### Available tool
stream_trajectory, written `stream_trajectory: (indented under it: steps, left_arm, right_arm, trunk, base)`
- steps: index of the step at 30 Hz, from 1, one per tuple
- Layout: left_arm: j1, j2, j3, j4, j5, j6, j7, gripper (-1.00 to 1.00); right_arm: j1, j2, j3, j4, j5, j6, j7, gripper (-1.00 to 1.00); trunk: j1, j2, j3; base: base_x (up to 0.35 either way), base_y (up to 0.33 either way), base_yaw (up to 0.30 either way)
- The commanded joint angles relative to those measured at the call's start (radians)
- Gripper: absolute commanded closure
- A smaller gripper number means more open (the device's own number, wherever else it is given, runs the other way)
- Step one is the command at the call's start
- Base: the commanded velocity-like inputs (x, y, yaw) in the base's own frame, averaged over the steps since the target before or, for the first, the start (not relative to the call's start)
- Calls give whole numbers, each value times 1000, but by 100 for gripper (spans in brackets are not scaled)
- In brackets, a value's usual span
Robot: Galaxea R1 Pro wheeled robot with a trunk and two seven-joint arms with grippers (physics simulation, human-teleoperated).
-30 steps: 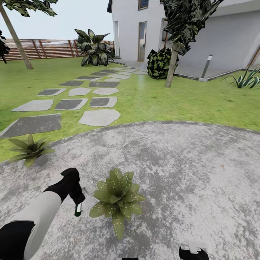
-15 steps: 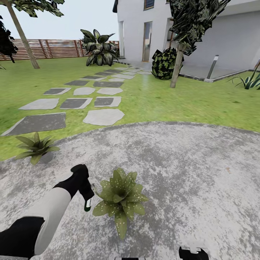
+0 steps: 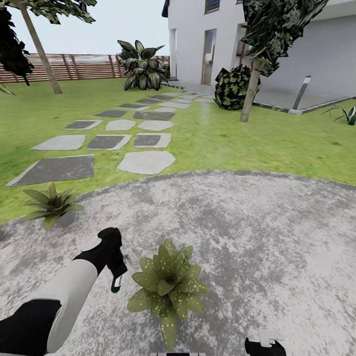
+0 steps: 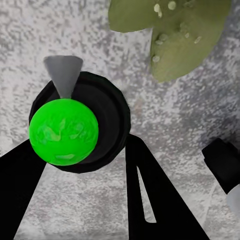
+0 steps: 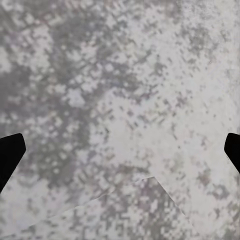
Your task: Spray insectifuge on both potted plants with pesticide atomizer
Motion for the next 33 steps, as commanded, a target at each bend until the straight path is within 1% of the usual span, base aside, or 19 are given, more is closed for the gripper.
stream_trajectory:
  steps: [1, 4, 7, 8, 14, 16, 19, 23, 30, 33]
  left_arm:
    - [0, 3, -5, -1, -3, 8, -7, 100]
    - [2, 16, -3, 10, -10, 1, -7, 100]
    - [6, 35, -2, 16, -15, -5, -8, 100]
    - [9, 35, -1, 16, -17, -6, -8, 100]
    - [20, 6, 7, 16, -18, 3, -8, 100]
    - [18, -6, 6, 15, -17, 6, -9, 100]
    - [17, -17, 5, 15, -18, 7, -9, 100]
    - [18, -17, 5, 15, -21, 7, -8, 100]
    - [18, -16, 2, 15, -22, 6, -8, 100]
    - [18, -14, -2, 12, -21, 7, -9, 100]
  right_arm:
    - [0, 0, 9, 0, -10, -3, -2, -100]
    - [0, -1, 9, 0, -10, -3, -2, -100]
    - [0, -1, 9, 0, -10, -3, -2, -100]
    - [0, -1, 9, 0, -10, -3, -2, -100]
    - [0, 0, 9, 0, -10, -3, -2, -100]
    - [0, 0, 9, 0, -10, -3, -2, -100]
    - [0, 0, 8, -1, -10, -3, -2, -100]
    - [0, -1, 8, 0, -10, -3, -2, -100]
    - [0, -1, 7, 0, -10, -3, -2, -100]
    - [0, -1, 8, 0, -9, -3, -2, -100]
  trunk:
    - [0, 0, -1]
    - [0, 0, -1]
    - [0, 0, -1]
    - [0, 0, -1]
    - [0, 0, -1]
    - [0, 0, -1]
    - [0, 0, -1]
    - [0, 0, 1]
    - [0, 0, 7]
    - [0, 0, 9]
  base:
    - [20, 0, 10]
    - [7, 0, 4]
    - [1, 0, 0]
    - [0, 0, 0]
    - [27, -5, 3]
    - [163, -104, 153]
    - [174, -130, 166]
    - [13, -42, -42]
    - [-213, -149, -215]
    - [-160, -101, -108]
